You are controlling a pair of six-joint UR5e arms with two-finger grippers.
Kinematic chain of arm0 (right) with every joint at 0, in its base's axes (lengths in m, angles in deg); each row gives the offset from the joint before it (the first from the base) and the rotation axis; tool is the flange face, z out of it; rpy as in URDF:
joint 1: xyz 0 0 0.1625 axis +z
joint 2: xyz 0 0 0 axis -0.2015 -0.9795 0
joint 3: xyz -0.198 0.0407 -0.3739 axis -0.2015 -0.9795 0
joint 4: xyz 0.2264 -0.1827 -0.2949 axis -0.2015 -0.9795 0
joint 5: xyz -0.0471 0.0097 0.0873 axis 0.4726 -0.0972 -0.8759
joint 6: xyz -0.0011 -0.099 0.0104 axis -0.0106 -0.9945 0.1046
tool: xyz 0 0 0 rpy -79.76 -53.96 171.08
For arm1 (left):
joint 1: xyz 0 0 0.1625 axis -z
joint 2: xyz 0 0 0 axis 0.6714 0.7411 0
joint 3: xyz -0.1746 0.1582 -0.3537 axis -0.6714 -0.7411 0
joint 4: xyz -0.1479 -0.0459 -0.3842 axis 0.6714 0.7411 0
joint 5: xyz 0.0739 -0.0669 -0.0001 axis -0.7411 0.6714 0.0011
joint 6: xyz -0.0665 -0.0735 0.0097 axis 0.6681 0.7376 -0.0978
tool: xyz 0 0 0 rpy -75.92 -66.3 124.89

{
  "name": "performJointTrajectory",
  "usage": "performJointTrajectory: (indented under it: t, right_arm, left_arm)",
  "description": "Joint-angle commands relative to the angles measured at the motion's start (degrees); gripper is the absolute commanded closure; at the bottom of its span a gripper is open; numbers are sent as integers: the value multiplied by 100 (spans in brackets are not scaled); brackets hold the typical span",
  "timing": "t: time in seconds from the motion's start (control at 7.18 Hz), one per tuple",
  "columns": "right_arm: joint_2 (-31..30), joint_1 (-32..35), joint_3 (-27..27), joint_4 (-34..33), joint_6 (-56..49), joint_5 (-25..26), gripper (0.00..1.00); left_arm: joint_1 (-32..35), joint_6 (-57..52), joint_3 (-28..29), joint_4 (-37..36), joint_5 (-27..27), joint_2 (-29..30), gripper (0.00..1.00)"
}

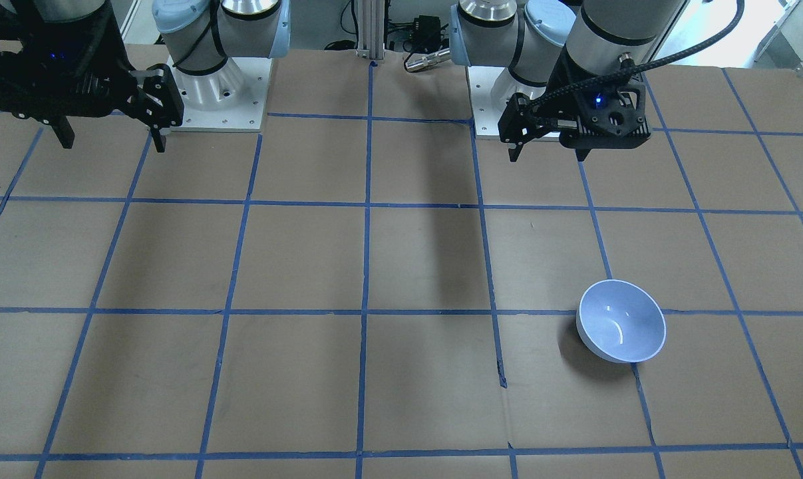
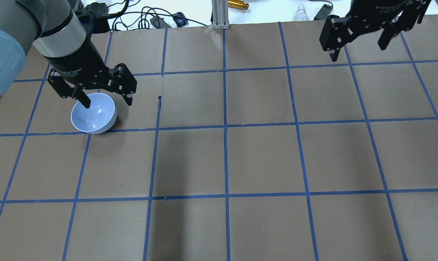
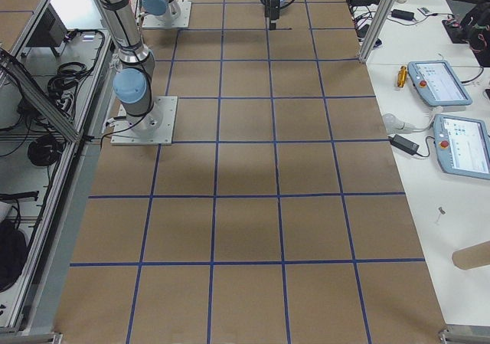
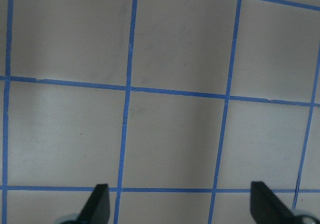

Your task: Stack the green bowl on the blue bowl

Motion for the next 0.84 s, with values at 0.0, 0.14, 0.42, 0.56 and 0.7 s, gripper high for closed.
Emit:
performJointTrajectory:
  t: [0.0, 0.14, 0.42, 0.56, 0.7]
  right_arm:
    - [0, 4, 0, 0, 0, 0, 0]
    - [0, -4, 0, 0, 0, 0, 0]
    - [0, 4, 0, 0, 0, 0, 0]
    - [0, 4, 0, 0, 0, 0, 0]
    - [0, -4, 0, 0, 0, 0, 0]
  left_arm:
    - [-7, 0, 5, -5, -4, -1, 0]
    - [-7, -9, -3, 3, -4, -9, 0]
    - [-7, -26, -3, 3, -4, -9, 0]
    - [-15, -44, -3, 3, -4, -9, 0]
    - [-16, -53, -3, 3, -12, -18, 0]
